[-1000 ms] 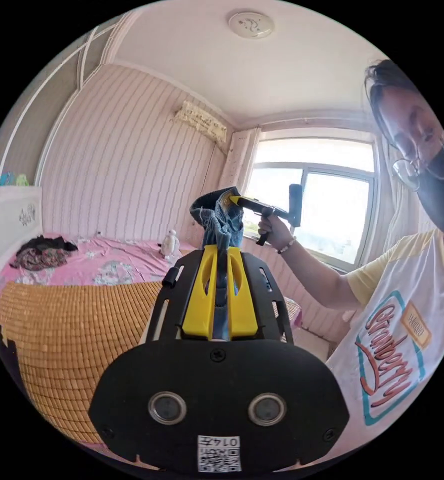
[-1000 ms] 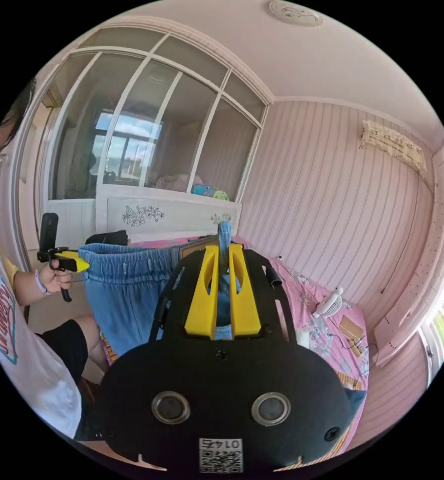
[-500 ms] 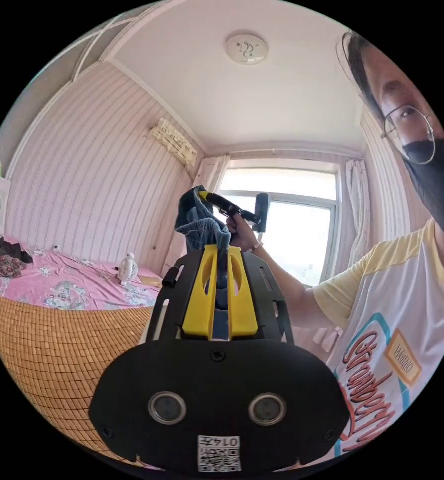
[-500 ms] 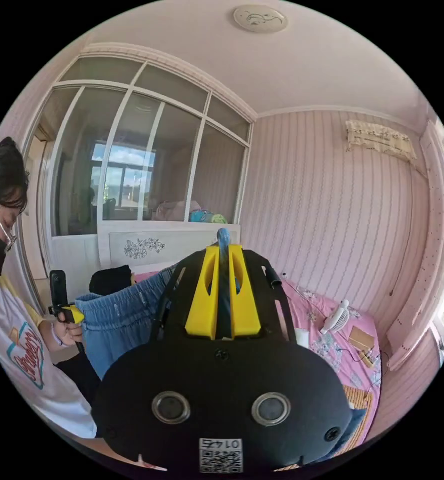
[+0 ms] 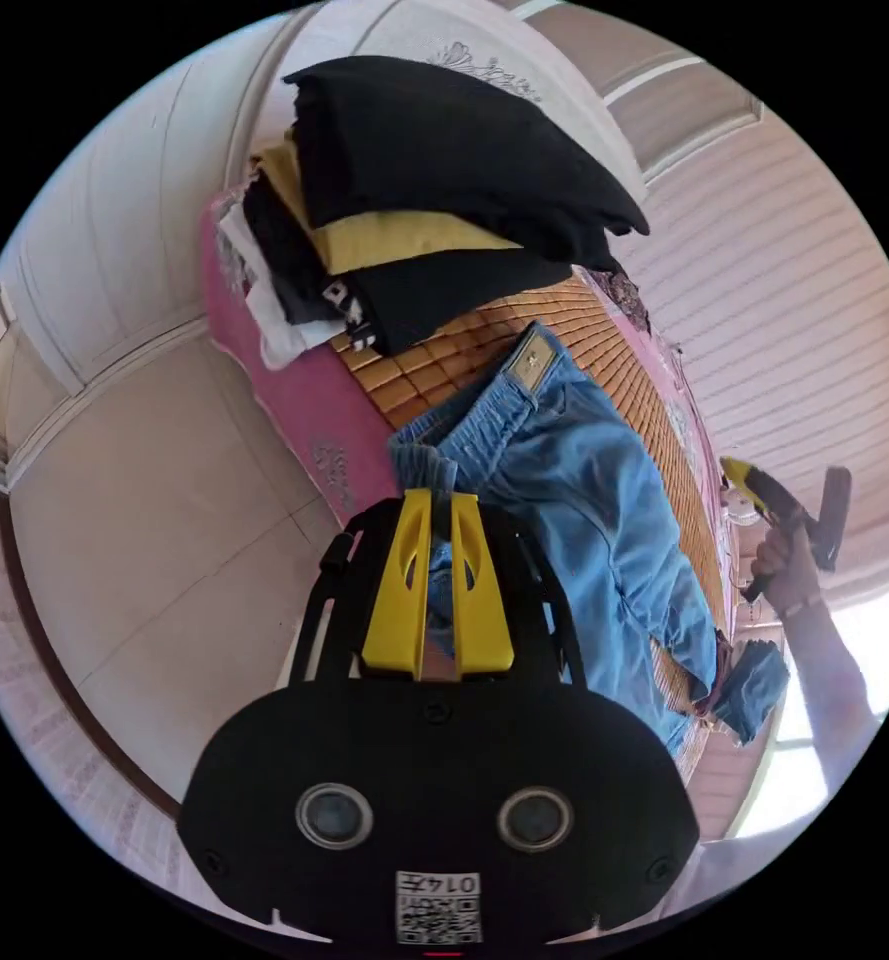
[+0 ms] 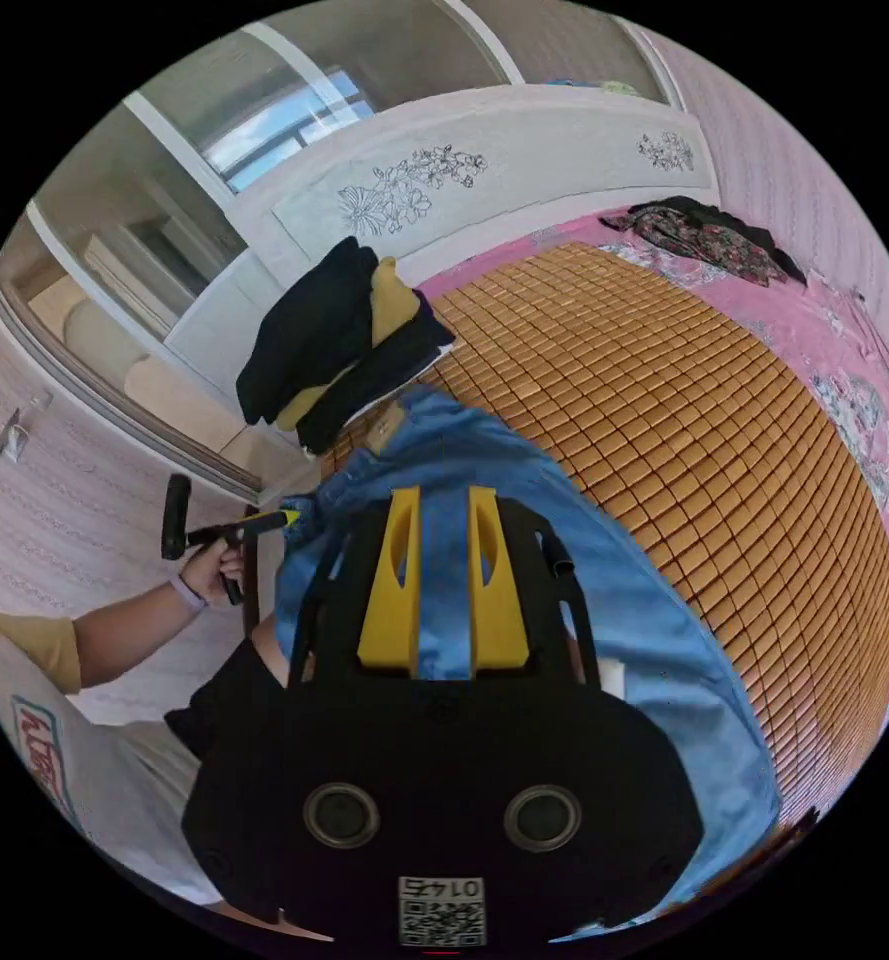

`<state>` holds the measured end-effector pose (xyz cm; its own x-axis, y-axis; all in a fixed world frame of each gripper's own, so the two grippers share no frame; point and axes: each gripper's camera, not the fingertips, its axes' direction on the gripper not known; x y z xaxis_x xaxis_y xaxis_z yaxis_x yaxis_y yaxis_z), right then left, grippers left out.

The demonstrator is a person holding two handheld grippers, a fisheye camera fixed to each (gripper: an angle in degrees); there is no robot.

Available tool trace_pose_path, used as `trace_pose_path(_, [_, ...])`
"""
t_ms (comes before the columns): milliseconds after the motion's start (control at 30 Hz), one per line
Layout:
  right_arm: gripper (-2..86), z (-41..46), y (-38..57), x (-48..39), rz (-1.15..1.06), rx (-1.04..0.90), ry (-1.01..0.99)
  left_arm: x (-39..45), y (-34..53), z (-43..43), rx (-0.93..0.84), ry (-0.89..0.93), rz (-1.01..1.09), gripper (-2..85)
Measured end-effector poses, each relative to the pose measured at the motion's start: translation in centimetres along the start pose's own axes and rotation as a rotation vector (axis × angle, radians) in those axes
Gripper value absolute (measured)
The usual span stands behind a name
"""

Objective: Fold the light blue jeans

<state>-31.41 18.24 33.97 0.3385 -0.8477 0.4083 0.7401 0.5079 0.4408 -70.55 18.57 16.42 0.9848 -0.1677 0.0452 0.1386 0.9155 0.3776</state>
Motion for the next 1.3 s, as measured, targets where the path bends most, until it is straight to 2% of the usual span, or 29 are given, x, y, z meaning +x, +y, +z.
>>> trace_pose_path(100, [8.0,-1.6,7.3,3.0,-0.016,-0.091,0.113,-1.7,-0.8,-0.1,0.009,0.039,-0.023,3.4])
trace_pose_path(200, [8.2,-5.1,14.6,7.5,0.134,-0.127,0.204,-2.5,-2.2,-1.1,0.047,0.071,-0.015,3.6])
trace_pose_path(300, [8.8,-9.0,21.1,11.9,0.378,-0.115,0.292,-2.8,-3.8,-1.9,0.038,0.04,0.017,4.8])
trace_pose_path(400, [10.0,-12.7,26.5,15.6,0.636,-0.033,0.378,-3.3,-4.4,-3.2,0.09,0.003,-0.011,4.8])
trace_pose_path(467, [11.1,-15.5,30.5,18.3,0.86,0.101,0.423,-2.9,-4.7,-4.1,0.138,-0.043,0.003,4.3])
trace_pose_path(567, [12.5,-17.9,34.8,21.4,1.121,0.288,0.445,-0.4,-6.1,-3.3,0.075,-0.053,0.12,4.3])
trace_pose_path(667, [13.6,-18.8,37.2,24.2,1.308,0.374,0.503,2.7,-7.5,-1.0,0.005,-0.061,0.195,4.5])
trace_pose_path(767, [13.5,-18.4,36.5,27.2,1.317,0.298,0.62,5.3,-8.9,1.8,-0.064,-0.002,0.194,4.5])
trace_pose_path(833, [12.5,-17.1,35.2,29.1,1.249,0.203,0.603,7.3,-9.7,3.4,-0.093,-0.015,0.23,4.6])
trace_pose_path(867, [9.6,-16.6,33.8,29.3,1.171,0.132,0.674,8.7,-10.3,4.5,-0.114,-0.015,0.259,4.6])
trace_pose_path(967, [4.4,-15.3,30.2,29.3,0.857,-0.132,0.718,11.9,-11.6,7.3,-0.17,-0.045,0.33,4.7])
trace_pose_path(1000, [4.1,-15.2,29.8,29.4,0.813,-0.203,0.729,13.2,-12.1,8.3,-0.188,-0.068,0.363,4.5])
trace_pose_path(1033, [3.8,-15.6,29.5,29.1,0.738,-0.302,0.805,13.8,-12.2,8.7,-0.19,-0.08,0.379,4.4])
trace_pose_path(1067, [3.7,-17.0,29.8,28.4,0.69,-0.304,0.938,14.8,-12.6,9.2,-0.181,-0.093,0.406,4.3])
trace_pose_path(1133, [4.2,-19.6,31.4,28.2,0.721,-0.255,0.947,16.1,-13.2,9.9,-0.164,-0.086,0.425,4.3])
trace_pose_path(1167, [5.2,-20.7,32.8,28.8,0.778,-0.245,0.854,16.9,-13.6,10.4,-0.163,-0.077,0.429,4.5])
trace_pose_path(1233, [7.1,-21.3,34.6,29.6,0.84,-0.285,0.739,17.8,-14.3,11.5,-0.169,-0.093,0.432,5.3])
trace_pose_path(1300, [8.0,-21.8,35.2,30.2,0.88,-0.341,0.727,18.8,-15.4,12.8,-0.162,-0.15,0.418,6.6])
